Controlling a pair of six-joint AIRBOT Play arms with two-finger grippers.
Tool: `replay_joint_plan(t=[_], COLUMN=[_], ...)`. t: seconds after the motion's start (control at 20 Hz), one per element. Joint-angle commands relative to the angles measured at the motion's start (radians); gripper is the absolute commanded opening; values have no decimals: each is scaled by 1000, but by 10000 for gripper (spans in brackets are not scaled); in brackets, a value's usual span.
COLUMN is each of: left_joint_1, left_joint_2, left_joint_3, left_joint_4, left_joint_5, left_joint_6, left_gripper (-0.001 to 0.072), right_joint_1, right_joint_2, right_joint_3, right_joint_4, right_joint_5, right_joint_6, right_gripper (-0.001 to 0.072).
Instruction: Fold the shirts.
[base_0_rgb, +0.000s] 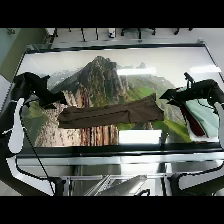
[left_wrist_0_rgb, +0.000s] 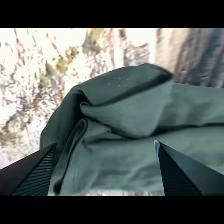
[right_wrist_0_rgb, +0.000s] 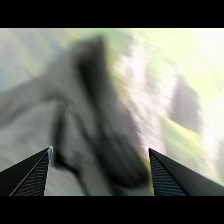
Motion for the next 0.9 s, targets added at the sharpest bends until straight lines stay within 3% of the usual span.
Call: replay_joint_plan(t=[0.0, 0.25, 0.7, 0.8, 0.85], left_joint_1=[23, 18, -117, -157, -179], left_joint_2=[-1, 2, 3, 3, 3], left_joint_3=[135, 257, 296, 296, 294], left_joint_4=[4, -5, -4, -4, -4], left_joint_5=[114, 212, 190, 167, 154], left_joint_6=[-6, -29, -29, -29, -29], left_gripper=[690, 689, 688, 687, 682], right_joint_1=[-78, -60, 17, 34, 38], right_joint_2=[-67, -167, -235, -235, -235], right_joint_3=[11, 11, 17, 24, 32], right_joint_4=[56, 119, 135, 135, 135], right_joint_5=[-131, -163, -209, -182, -176], right_joint_6=[-67, -155, -203, -202, -203], right_gripper=[700, 700, 673, 358, 242])
